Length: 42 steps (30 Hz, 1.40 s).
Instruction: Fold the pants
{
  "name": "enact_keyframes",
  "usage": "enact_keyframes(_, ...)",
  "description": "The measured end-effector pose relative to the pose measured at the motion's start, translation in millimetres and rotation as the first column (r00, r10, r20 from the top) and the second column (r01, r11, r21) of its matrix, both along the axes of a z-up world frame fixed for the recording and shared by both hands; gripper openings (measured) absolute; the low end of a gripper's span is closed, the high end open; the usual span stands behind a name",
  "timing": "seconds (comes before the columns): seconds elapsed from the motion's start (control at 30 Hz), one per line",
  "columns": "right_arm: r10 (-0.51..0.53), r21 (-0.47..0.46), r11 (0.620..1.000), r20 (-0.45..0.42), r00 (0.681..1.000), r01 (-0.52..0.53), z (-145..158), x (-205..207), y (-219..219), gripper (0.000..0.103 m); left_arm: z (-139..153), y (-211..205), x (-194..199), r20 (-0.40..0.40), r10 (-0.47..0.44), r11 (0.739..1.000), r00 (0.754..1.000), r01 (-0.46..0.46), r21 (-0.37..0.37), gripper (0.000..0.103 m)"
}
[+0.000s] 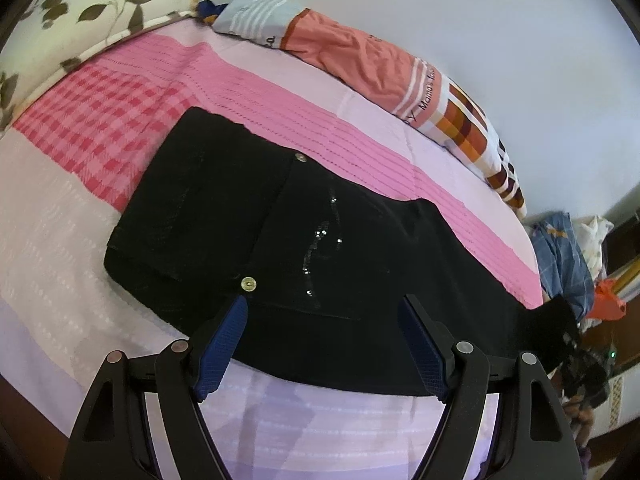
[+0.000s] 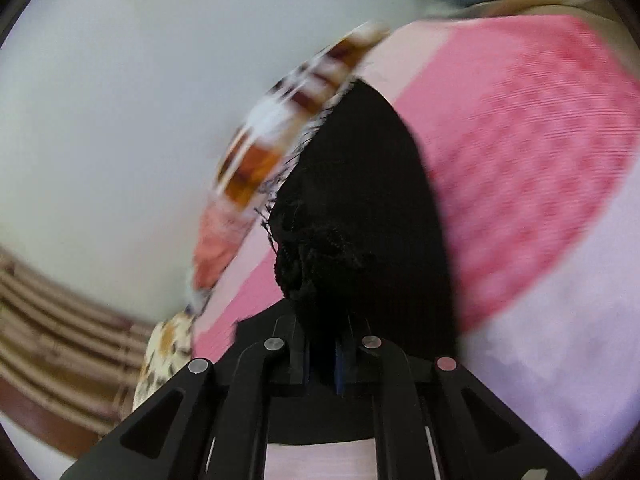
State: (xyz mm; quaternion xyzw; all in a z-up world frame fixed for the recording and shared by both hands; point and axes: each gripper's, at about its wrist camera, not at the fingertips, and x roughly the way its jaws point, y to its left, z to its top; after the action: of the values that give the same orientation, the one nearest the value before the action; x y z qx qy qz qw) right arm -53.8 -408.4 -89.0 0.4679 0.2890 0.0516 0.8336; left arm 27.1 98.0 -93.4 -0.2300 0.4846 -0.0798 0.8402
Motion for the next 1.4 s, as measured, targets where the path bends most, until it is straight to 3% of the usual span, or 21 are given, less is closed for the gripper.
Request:
enact_keyframes(0.13,0.169,-0.002,0.986,0.017,0.985,-0.169,6.7,41.0,77.4,0.010,-2.4,3.5,-1.7,-0.006,0.010,1.000,1.000,-0.010,-0.015,0.078)
enact_keyframes(0.27,0.328,-0.010,0.944,-0.036,0.944,-0.329,-15.2,73.1,156.8,0.010,-9.0,2.7,-2.2,-0.033,0.004,1.000,0.999,-0.004,-0.022,0.078)
enact_keyframes(0.47,0.440,-0.060,0.891,-0.126,0.889,-0.450,-48.1,79.3,224.7,0.010,-17.2,0.2,-2.1,-0.064,-0.007,1.000,0.998,0.005,-0.028,0.078)
enact_keyframes(1.4,0.509,-0.120,0.840,-0.166,0.845,-0.529,-59.3,83.3,251.0,0.014,-25.3,-10.1,1.1,-0.087,-0.045,0.999,0.995,0.044,-0.009,0.081)
